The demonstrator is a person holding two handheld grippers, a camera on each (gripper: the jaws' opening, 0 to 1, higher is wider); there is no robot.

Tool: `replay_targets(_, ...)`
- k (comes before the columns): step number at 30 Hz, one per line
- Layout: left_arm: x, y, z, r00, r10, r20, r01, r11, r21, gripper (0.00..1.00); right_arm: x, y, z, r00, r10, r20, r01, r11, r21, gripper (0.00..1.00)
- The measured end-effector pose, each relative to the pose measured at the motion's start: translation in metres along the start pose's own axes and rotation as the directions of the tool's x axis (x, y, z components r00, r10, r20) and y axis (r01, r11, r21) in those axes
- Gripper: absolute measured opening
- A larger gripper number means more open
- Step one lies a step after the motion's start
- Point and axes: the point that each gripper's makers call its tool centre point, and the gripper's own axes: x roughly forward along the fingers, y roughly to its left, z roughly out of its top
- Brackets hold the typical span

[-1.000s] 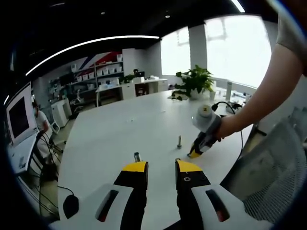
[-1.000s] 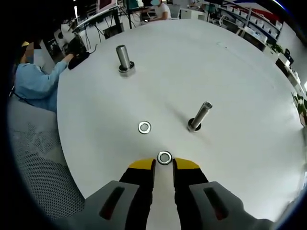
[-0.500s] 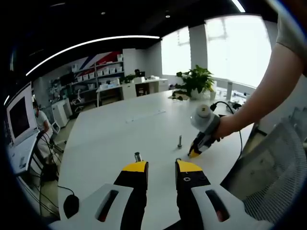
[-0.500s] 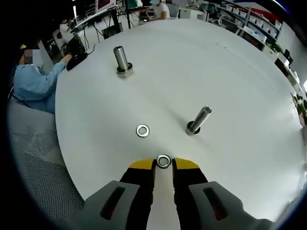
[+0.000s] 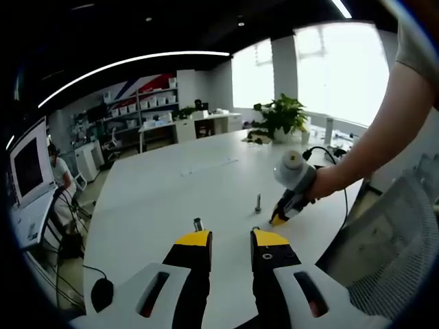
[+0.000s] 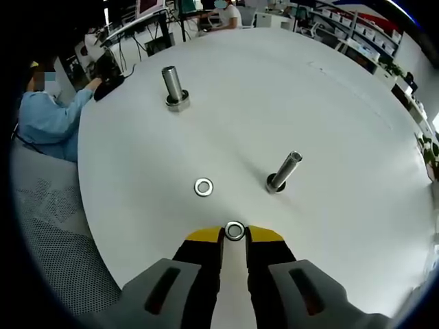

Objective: Place the washer onto the threaded stud by aligning its center hole with the stud, sliding it down to the base, and recovering from edge contact or off-axis alignment until the washer reaches the visible bottom stop.

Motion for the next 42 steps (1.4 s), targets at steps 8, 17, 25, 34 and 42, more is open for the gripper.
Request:
replay_targets(8, -0.001, 0.000, 0.002, 1.000, 0.002, 0.008, -0.002, 1.000, 0.001, 0.20, -0.001, 0.000, 0.000, 1.000, -0.002, 0.008, 0.002, 1.000, 0.007, 0.14)
replay_targets(17, 0.000, -0.001, 0.000, 1.000, -0.002, 0.001, 0.002, 1.000, 0.001, 0.20, -0.001, 0.000, 0.000, 1.000, -0.005, 0.025, 0.005, 1.000, -0.002, 0.14)
replay_targets(25, 0.000, -0.001, 0.000, 1.000, -0.004, -0.002, 0.004, 1.000, 0.002, 0.20, -0.002, 0.000, 0.000, 1.000, -0.005, 0.030, 0.005, 1.000, -0.019, 0.14)
replay_targets(34, 0.001, -0.001, -0.001, 1.000, -0.007, -0.004, 0.007, 1.000, -0.001, 0.20, -0.007, -0.006, 0.004, 0.999, -0.012, 0.045, 0.013, 1.000, -0.011, 0.13)
replay_targets(42, 0.001, -0.002, 0.000, 1.000, -0.011, -0.004, 0.011, 1.000, 0.000, 0.20, -0.013, -0.015, 0.007, 0.998, -0.024, 0.059, 0.025, 1.000, -0.009, 0.13)
